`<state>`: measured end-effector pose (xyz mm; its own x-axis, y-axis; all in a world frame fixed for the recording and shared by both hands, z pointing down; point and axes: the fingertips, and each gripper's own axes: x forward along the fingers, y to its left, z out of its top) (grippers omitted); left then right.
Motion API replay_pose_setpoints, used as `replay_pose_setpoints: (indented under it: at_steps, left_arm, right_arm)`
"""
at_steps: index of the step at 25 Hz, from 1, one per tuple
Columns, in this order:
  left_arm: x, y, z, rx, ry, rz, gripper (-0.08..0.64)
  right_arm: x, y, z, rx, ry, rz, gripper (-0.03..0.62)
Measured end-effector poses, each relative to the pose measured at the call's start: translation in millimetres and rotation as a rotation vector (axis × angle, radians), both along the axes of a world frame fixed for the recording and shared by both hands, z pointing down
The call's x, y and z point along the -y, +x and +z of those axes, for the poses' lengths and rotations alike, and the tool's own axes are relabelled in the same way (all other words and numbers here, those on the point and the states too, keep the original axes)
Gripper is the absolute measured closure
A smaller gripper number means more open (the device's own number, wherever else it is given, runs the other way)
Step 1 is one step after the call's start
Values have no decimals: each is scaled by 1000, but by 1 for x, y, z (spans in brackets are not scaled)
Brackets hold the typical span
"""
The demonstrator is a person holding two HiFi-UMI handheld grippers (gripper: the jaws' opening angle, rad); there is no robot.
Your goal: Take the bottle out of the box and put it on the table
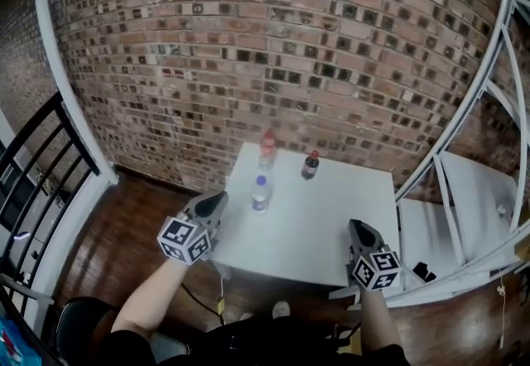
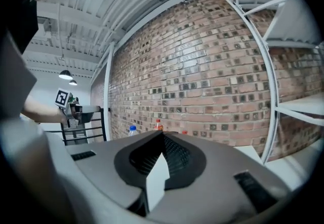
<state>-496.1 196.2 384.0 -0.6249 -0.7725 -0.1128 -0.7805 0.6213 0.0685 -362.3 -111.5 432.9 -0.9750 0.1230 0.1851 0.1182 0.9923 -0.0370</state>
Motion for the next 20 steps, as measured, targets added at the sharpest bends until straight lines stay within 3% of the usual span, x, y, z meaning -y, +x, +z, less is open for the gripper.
replay_pose_setpoints:
  at_steps: [8,12,16,20]
  left_arm:
    - [18,19,10,22,14,6,557]
    - [53,37,4,50,37,2,557]
    - [91,60,7,114,-27,23,557]
    - [100,75,8,139,-39,9,557]
  right_arm:
    - [51,29,17,19,-36,109,589]
    - [55,40,11,65,-56,91,589]
    - [57,51,12,80,-16,60,589]
    - [69,63,11,90,-44,65,589]
